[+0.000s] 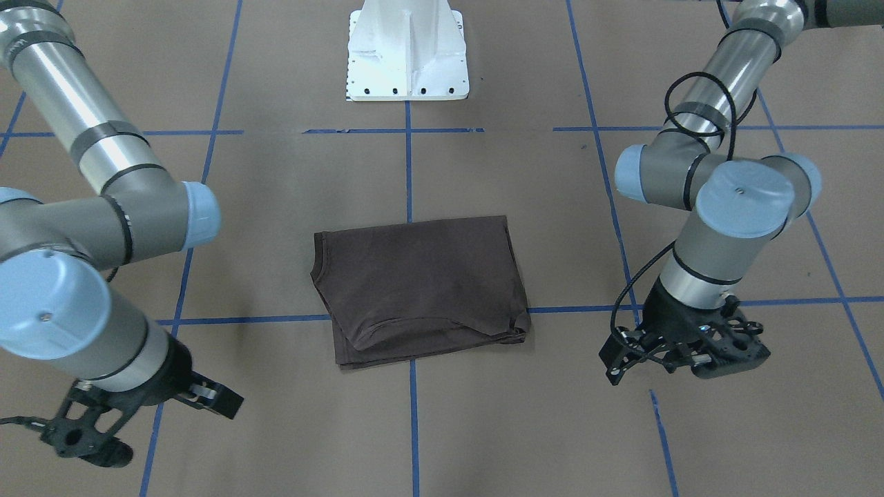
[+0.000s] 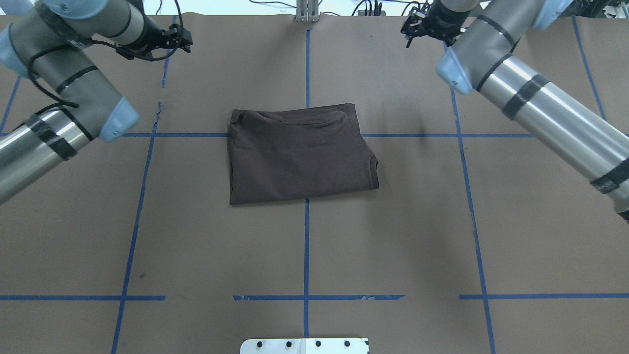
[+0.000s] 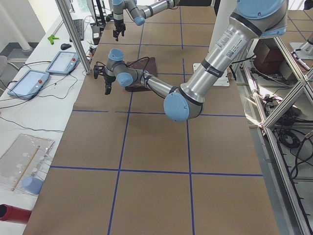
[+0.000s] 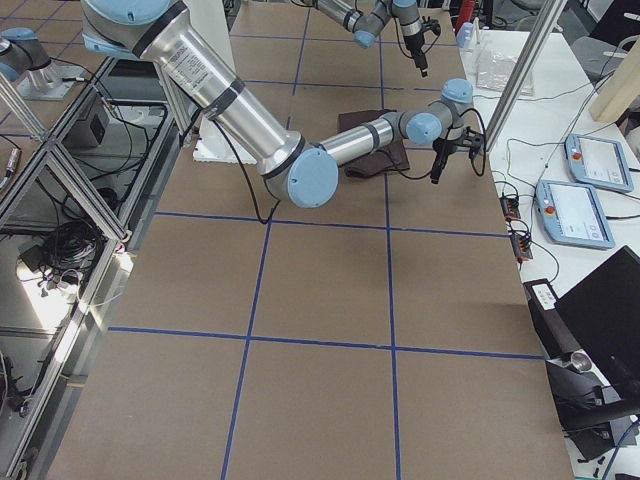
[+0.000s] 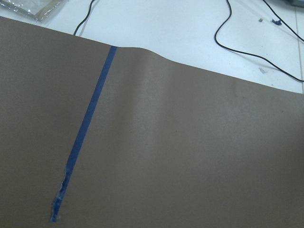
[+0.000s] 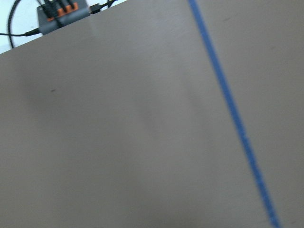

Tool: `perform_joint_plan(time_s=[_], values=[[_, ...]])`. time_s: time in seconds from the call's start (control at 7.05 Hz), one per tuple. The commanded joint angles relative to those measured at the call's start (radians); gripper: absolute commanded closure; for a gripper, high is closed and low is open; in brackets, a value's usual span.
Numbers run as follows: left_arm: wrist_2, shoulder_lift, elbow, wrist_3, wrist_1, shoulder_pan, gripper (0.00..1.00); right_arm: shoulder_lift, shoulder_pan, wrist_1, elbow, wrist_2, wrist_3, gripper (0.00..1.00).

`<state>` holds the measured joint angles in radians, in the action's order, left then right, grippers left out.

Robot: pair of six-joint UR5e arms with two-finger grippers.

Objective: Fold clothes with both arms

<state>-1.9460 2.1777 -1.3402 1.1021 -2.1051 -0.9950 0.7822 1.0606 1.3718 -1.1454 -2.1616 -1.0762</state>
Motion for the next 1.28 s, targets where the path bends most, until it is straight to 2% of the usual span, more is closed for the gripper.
perform_joint_plan(time_s=[0.0, 0.14, 0.28, 0.43, 0.57, 0.71, 0.85, 0.99, 1.13], values=[[-0.083, -0.204, -0.237, -0.228, 0.090, -0.104, 0.00, 0.185, 0.146, 0.094, -0.138, -0.020, 0.390, 0.00], [-0.085, -0.272, -0.328, -0.428, 0.197, -0.161, 0.00, 0.271, 0.210, 0.095, -0.161, -0.055, 0.533, 0.00], [-0.087, -0.342, -0.364, -0.644, 0.250, -0.228, 0.00, 0.355, 0.279, 0.095, -0.174, -0.104, 0.688, 0.00], [-0.102, -0.411, -0.373, -0.845, 0.261, -0.308, 0.00, 0.447, 0.354, 0.093, -0.174, -0.150, 0.896, 0.00], [-0.149, -0.427, -0.369, -0.999, 0.316, -0.377, 0.00, 0.498, 0.445, 0.111, -0.178, -0.196, 1.049, 0.00], [-0.180, -0.479, -0.372, -1.212, 0.350, -0.443, 0.00, 0.567, 0.487, 0.151, -0.238, -0.210, 1.150, 0.00], [-0.251, -0.537, -0.373, -1.296, 0.352, -0.511, 0.00, 0.665, 0.508, 0.171, -0.338, -0.205, 1.179, 0.00], [-0.308, -0.600, -0.376, -1.292, 0.335, -0.514, 0.00, 0.734, 0.509, 0.171, -0.391, -0.208, 1.179, 0.00], [-0.307, -0.601, -0.354, -1.283, 0.321, -0.508, 0.00, 0.735, 0.509, 0.170, -0.398, -0.202, 1.170, 0.00]])
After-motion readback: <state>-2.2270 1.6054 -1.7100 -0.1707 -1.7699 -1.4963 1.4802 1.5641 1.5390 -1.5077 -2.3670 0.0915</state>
